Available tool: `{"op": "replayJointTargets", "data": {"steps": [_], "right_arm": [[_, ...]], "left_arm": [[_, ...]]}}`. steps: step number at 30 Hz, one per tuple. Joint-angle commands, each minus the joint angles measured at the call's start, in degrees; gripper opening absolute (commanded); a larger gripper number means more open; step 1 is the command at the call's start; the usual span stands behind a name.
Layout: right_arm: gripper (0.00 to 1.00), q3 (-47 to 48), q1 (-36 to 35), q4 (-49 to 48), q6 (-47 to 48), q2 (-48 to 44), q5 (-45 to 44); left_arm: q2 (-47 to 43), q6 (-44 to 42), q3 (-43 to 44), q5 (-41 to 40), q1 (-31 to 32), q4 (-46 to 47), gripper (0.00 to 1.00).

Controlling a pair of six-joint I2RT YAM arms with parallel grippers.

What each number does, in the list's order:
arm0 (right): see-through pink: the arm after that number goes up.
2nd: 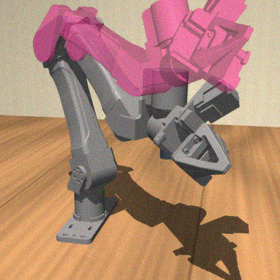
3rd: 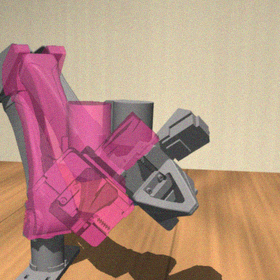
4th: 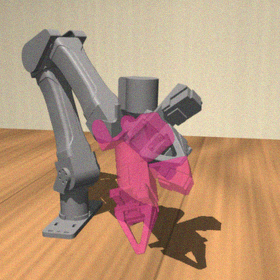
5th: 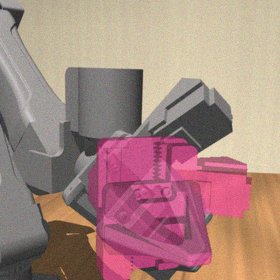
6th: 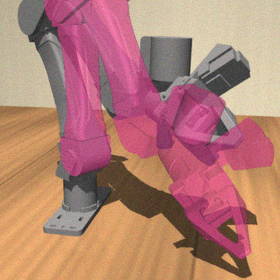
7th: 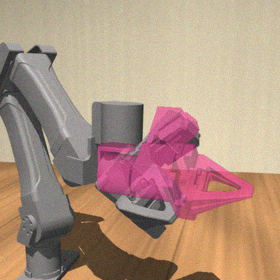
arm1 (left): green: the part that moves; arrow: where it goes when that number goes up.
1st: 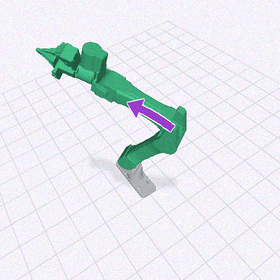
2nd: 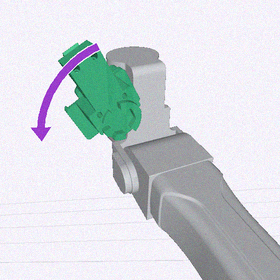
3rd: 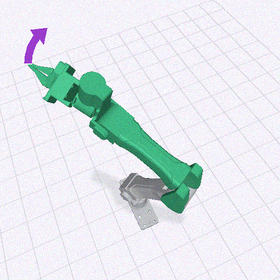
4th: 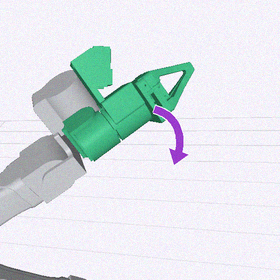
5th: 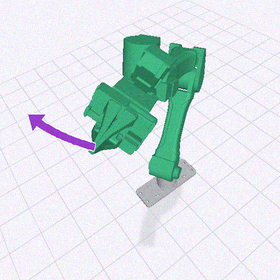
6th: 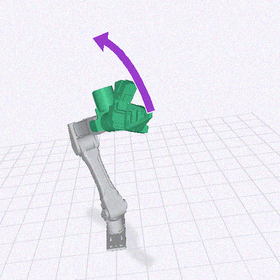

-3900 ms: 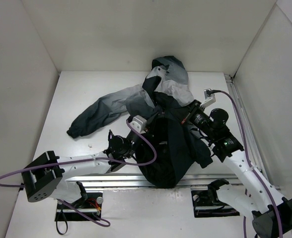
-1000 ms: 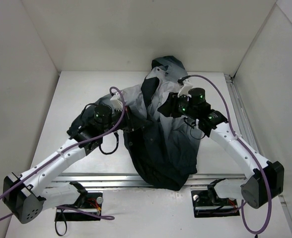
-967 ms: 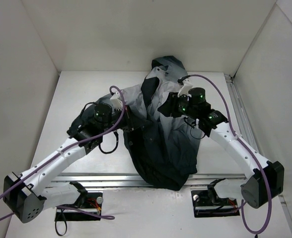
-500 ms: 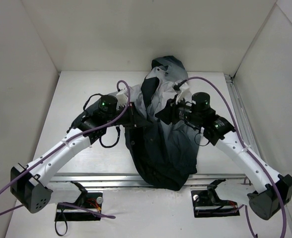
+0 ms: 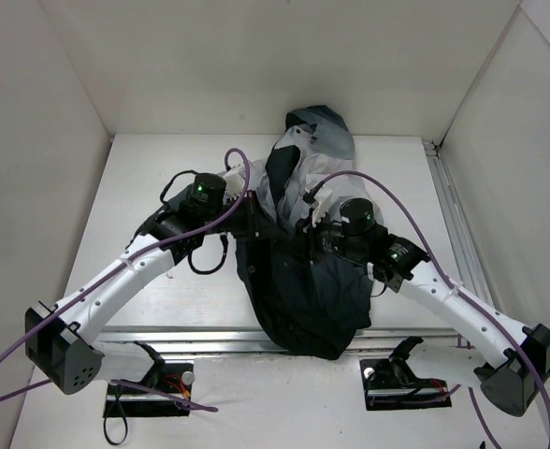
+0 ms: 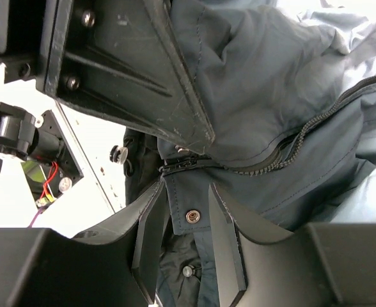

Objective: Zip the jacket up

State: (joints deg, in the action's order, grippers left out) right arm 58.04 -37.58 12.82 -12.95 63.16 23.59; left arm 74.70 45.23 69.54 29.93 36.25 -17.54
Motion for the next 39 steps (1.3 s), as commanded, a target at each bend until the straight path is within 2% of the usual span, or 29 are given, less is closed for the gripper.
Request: {"op": "replayJointTargets", "data": {"steps": [1, 16, 39], "right_arm": [[0.31, -0.12, -0.82, -3.5, 1.08, -1.72, -1.53], [0.37, 0.23, -3.55, -4.38, 0.38, 0.38, -3.47], [0.36, 1.11, -5.13, -6.93, -2.17, 3.29, -5.23]], "left_arm": [[-0.34, 0.03, 3.59, 1.44, -0.57, 1.11, 0.0], [0.98, 0.21, 4.38, 1.53, -0.57, 0.4, 0.0], [1.42, 0.38, 5.08, 1.53, -0.57, -0.57, 0.0]]}}
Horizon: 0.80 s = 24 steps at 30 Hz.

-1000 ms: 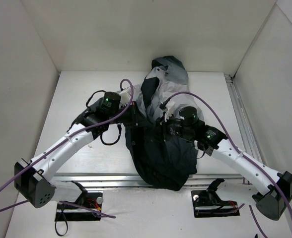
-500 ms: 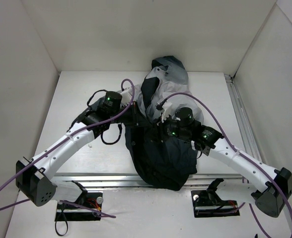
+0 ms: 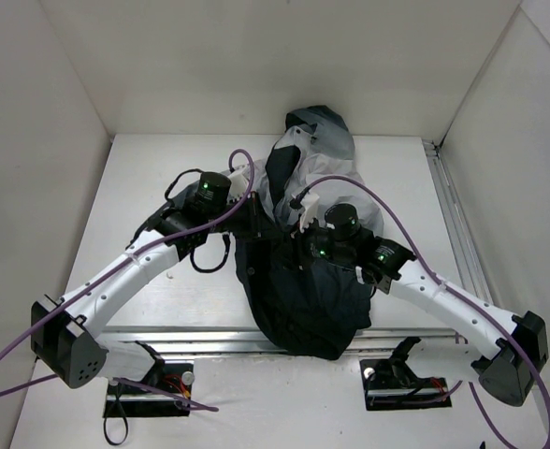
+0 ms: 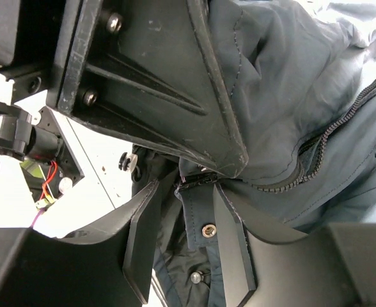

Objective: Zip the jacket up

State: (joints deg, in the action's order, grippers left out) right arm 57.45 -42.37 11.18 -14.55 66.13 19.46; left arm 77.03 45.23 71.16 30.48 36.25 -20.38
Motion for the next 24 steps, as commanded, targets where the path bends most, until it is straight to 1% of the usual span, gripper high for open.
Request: {"op": "replayJointTargets", "data": {"steps": [1, 8, 12, 14, 17, 21, 24], "right_arm": [[0.35, 1.79, -0.43, -5.29, -0.66, 0.4, -1.09], [0.32, 1.87, -0.52, -5.55, -0.75, 1.46, -1.27], [0.27, 1.88, -0.35, -5.55, -0.75, 1.81, -1.45], [0.24, 1.88, -0.43, -5.55, -0.66, 1.72, -1.88], [0.1, 1.88, -0.44, -5.55, -0.48, 1.55, -2.41], [0.02, 1.79, -0.61, -5.47, 0.22, 0.93, -3.46], [0.0, 1.61, -0.52, -5.47, 0.57, 0.67, -4.61]], "left_arm": [[-0.92, 0.38, 3.38, 1.07, -0.57, 2.28, 0.0], [-1.01, 0.47, 3.38, 0.9, -0.57, 2.19, 0.0], [-1.01, 0.47, 3.46, 0.9, -0.57, 2.19, 0.0], [-1.01, 0.47, 3.46, 0.98, -0.57, 2.1, 0.0], [-0.83, 0.21, 3.64, 1.25, -0.57, 2.01, 0.0], [-0.83, 0.03, 3.81, 1.6, -0.57, 1.75, 0.0], [-0.83, -0.32, 4.08, 2.13, -0.57, 1.14, 0.0]]}}
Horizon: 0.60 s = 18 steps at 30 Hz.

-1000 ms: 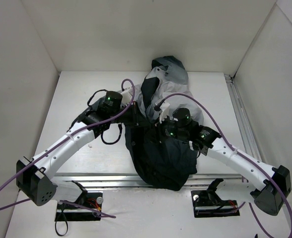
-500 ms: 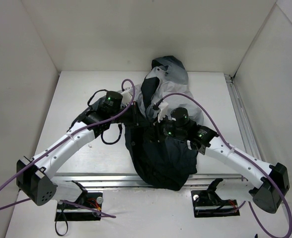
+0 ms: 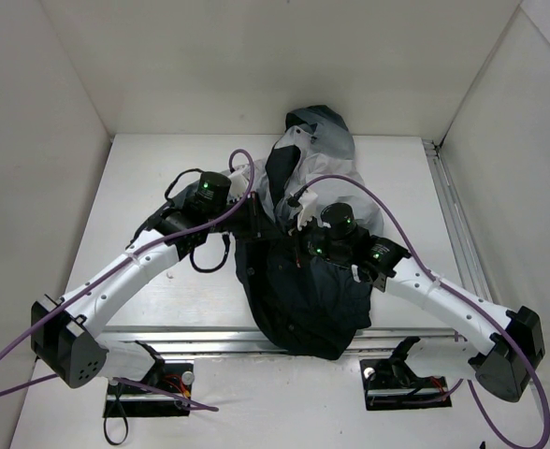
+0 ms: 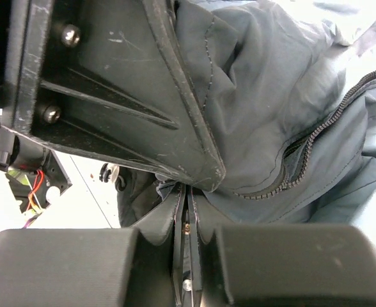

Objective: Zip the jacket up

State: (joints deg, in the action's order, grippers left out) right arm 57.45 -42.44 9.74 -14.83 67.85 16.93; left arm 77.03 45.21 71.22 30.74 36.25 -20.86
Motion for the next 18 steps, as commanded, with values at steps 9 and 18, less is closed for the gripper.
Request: {"op": "replayJointTargets", "data": {"steps": [9, 18], "right_arm": [[0.0, 1.26, -0.46, -3.85, 1.56, -1.32, -4.71], [0.0, 0.56, -0.54, -3.15, 1.47, -2.9, -9.1]], "left_arm": [[-1.27, -1.44, 3.84, 4.94, -1.18, -0.67, 0.0], [-2.68, -2.93, 2.78, 6.08, -2.32, -4.53, 0.0]]}}
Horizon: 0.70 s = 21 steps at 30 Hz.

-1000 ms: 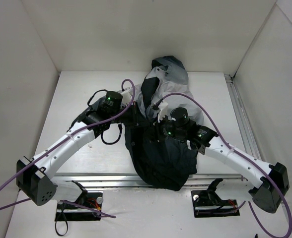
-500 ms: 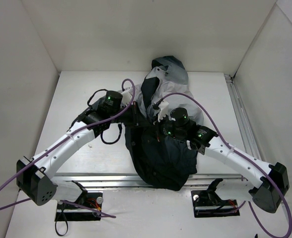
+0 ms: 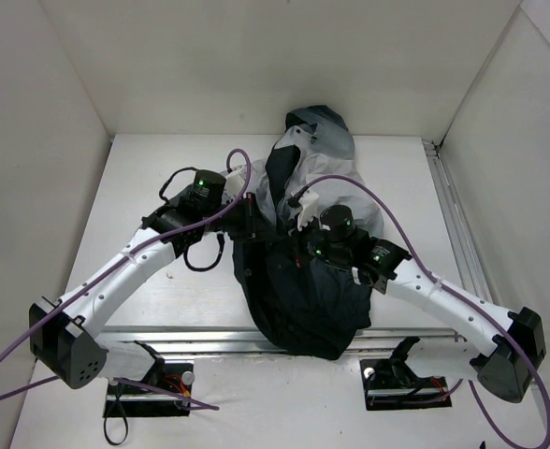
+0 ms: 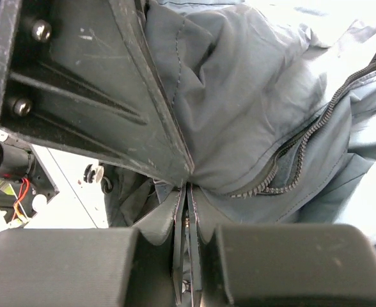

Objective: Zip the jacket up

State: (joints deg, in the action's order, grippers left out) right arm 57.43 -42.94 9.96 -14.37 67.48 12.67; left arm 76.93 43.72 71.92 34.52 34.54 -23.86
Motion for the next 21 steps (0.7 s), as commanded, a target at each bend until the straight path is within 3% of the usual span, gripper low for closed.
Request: {"op": "replayJointTargets", "data": {"steps": [1, 21], "right_arm": [[0.0, 0.4, 0.05, -3.36, 0.92, -2.53, -5.1], [0.0, 1.02, 0.93, -2.84, 1.97, 0.28, -8.71]], "left_arm": [[-2.74, -1.8, 1.91, 2.48, -1.32, -1.72, 0.0], [-2.83, -5.57, 1.38, 9.69, -1.85, -5.5, 0.0]]}}
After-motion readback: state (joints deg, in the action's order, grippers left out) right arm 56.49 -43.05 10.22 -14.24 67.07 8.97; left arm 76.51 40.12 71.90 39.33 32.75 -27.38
